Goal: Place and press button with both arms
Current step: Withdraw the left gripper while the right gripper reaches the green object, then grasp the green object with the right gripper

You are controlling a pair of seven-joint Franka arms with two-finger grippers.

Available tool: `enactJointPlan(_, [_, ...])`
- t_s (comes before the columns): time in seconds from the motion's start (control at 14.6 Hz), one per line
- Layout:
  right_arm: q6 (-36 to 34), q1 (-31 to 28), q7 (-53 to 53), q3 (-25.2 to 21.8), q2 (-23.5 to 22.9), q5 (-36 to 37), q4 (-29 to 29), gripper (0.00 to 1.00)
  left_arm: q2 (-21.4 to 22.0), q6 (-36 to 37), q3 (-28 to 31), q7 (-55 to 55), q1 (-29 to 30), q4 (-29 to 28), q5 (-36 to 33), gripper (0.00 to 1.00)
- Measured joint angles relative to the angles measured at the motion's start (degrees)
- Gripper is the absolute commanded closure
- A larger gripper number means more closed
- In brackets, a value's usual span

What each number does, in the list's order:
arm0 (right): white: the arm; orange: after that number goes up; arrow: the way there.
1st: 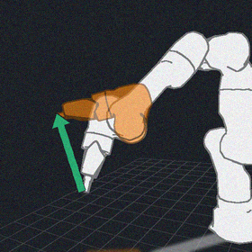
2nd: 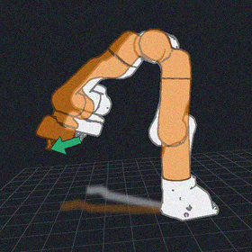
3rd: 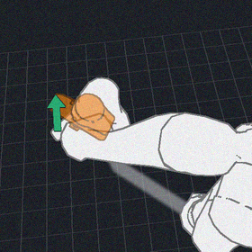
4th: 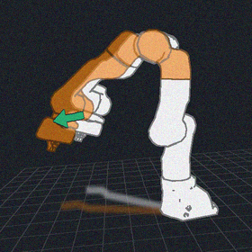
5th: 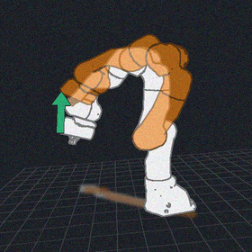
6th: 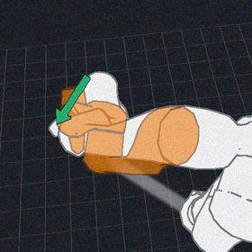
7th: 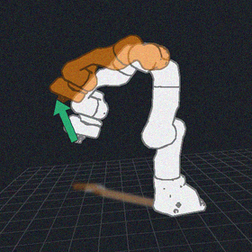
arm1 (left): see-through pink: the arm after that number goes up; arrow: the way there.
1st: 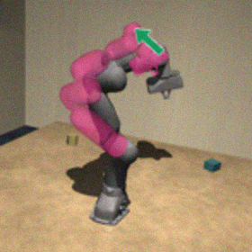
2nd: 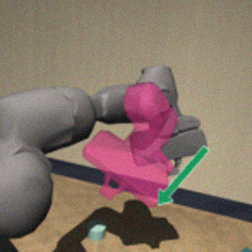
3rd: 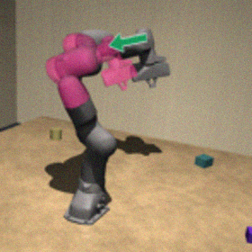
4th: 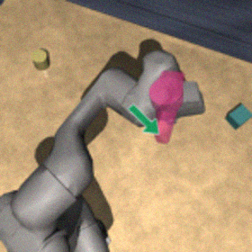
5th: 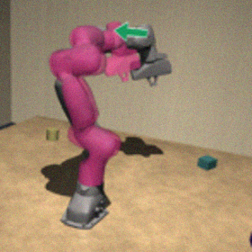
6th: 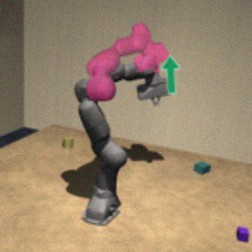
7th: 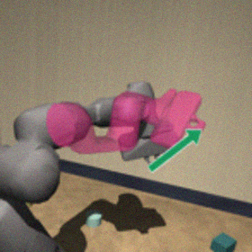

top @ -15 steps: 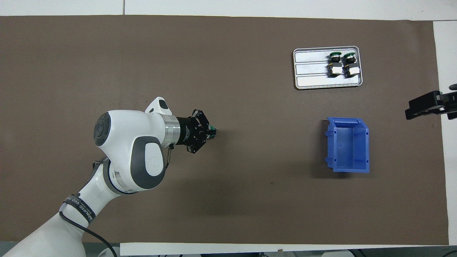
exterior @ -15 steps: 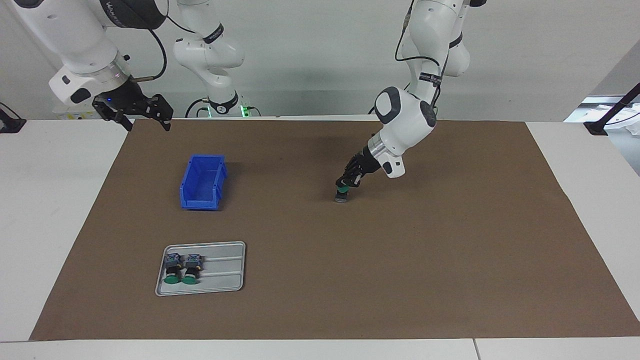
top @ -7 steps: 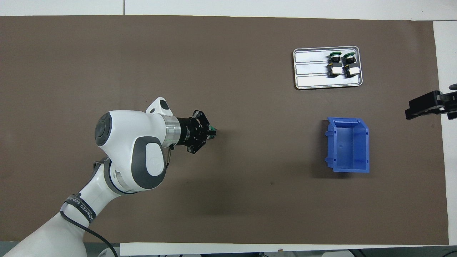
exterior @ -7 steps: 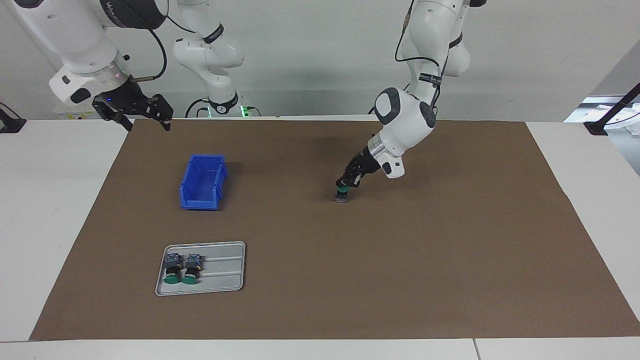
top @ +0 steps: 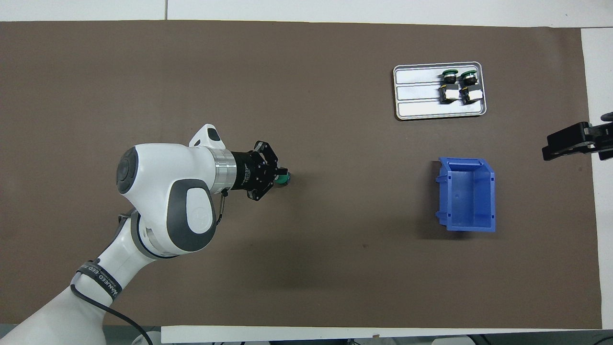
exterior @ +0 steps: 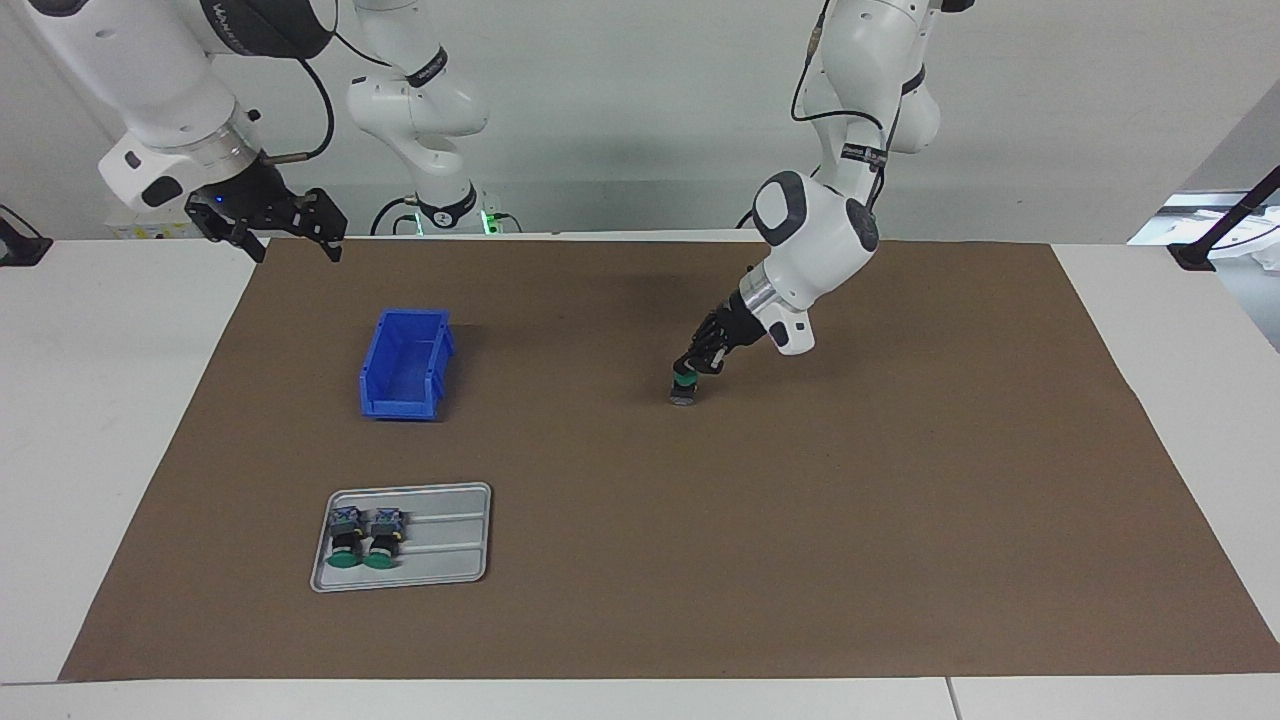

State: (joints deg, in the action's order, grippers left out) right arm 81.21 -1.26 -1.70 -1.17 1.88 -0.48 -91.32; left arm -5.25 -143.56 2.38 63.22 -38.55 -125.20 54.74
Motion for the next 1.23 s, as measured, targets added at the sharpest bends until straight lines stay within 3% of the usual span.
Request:
enactJointPlan(0.27, [4.0, 3.9, 1.1, 0.8, 0.0, -4.0, -0.1, 0.02, 2.7, 2.9, 0.9, 0.3, 1.2, 0.4, -2.2, 0.97])
enactJointPlan(0.55, [10.8, 13.8, 13.3, 1.7, -1.9, -4.7, -0.6, 0.02, 3.7, 19.4, 1.9, 0.8, 10.0, 8.2, -18.9, 0.94])
enactJointPlan(0.82, [18.3, 20.4, 22.6, 1.9, -6.2, -5.1, -0.6, 0.02, 3.7, 27.2, 2.2, -1.8, 16.7, 12.8, -30.1, 0.82])
enactJointPlan(0.89, [20.4, 22.8, 25.9, 2.0, -7.7, -5.1, -0.2, 0.02, 3.7, 28.7, 2.3, -4.0, 17.8, 13.2, -32.1, 0.71])
enactJointPlan(0.96, [22.3, 25.7, 29.6, 2.1, -9.8, -5.1, 0.6, 0.02, 3.8, 30.3, 2.3, -6.5, 19.1, 13.5, -34.2, 0.70])
enactJointPlan(1.02, [23.9, 28.5, 33.2, 2.1, -12.3, -5.0, 2.0, 0.02, 3.8, 32.1, 2.3, -9.4, 20.7, 14.0, -36.4, 0.57])
enactJointPlan(1.09, [25.8, 31.3, 37.0, 2.2, -15.3, -4.9, 4.0, 0.02, 3.8, 34.1, 2.3, -12.2, 22.3, 14.6, -38.8, 0.43])
enactJointPlan(1.23, [31.7, 36.3, 42.8, 2.1, -21.7, -4.1, 7.1, 0.02, 3.9, 37.1, 2.4, -16.5, 24.9, 16.0, -42.4, 0.00])
